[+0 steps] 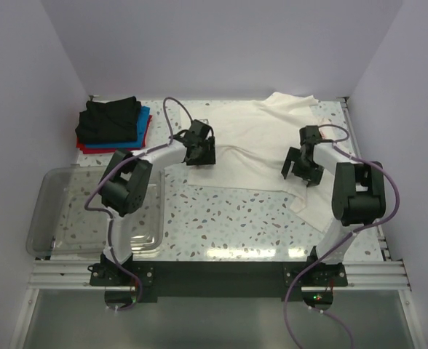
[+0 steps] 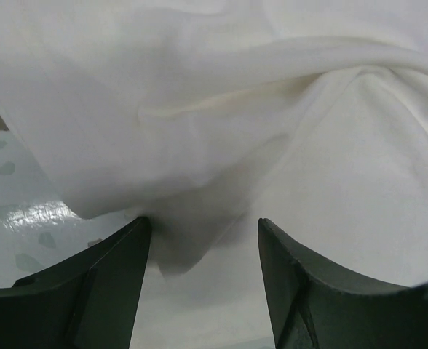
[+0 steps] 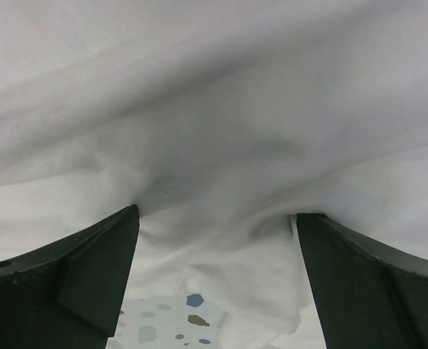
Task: Fold and stack the t-shirts
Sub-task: Flatten the tshirt out
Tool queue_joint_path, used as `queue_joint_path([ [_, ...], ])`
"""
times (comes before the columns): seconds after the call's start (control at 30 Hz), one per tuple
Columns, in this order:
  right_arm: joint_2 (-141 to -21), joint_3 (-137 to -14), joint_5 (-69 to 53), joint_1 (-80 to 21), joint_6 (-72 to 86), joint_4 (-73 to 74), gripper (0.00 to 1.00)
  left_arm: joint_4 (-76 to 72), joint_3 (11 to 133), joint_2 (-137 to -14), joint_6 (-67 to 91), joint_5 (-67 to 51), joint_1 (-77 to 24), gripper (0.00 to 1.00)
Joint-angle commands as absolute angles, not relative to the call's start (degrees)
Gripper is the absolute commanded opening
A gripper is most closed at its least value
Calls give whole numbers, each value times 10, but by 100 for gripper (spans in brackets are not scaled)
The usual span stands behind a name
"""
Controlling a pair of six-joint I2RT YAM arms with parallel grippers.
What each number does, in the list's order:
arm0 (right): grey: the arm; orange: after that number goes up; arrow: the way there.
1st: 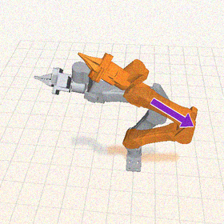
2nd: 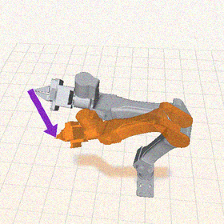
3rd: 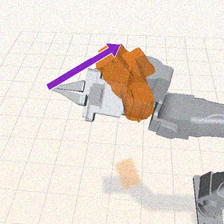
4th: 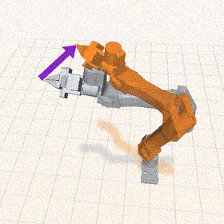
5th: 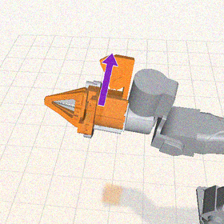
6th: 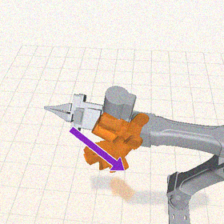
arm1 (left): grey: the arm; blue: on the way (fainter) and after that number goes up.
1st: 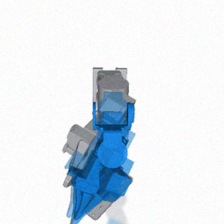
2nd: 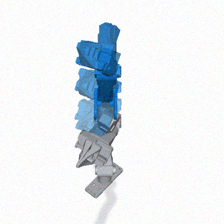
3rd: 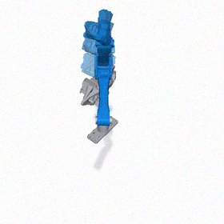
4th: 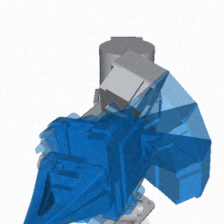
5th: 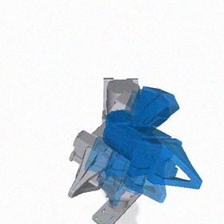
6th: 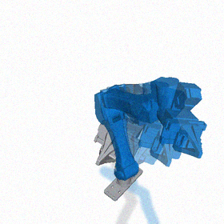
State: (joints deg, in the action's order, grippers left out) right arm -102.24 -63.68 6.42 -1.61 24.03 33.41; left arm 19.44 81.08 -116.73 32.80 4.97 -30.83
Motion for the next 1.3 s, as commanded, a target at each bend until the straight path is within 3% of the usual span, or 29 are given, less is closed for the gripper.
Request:
queue_joint_path([
  [0.0, -1076, -664, 55, -17, 240, 316, 92, 185, 852, -1196, 303, 47, -291, 66],
  [0.33, -1138, -778, 53, -17, 228, 355, 92, 199, 981, -1257, 267, 36, -279, 66],
  [0.43, -1131, -787, 52, -17, 225, 363, 92, 179, 948, -1203, 272, 61, -279, 68],
  [0.7, -1068, -755, 47, -17, 225, 365, 93, 167, 718, -1010, 359, 173, -279, 75],
  [0.9, -992, -719, 42, -17, 229, 370, 93, 171, 639, -978, 384, 170, -281, 70],
  [1.27, -876, -656, 40, -16, 234, 394, 93, 143, 635, -1012, 367, 165, -289, 65],
])
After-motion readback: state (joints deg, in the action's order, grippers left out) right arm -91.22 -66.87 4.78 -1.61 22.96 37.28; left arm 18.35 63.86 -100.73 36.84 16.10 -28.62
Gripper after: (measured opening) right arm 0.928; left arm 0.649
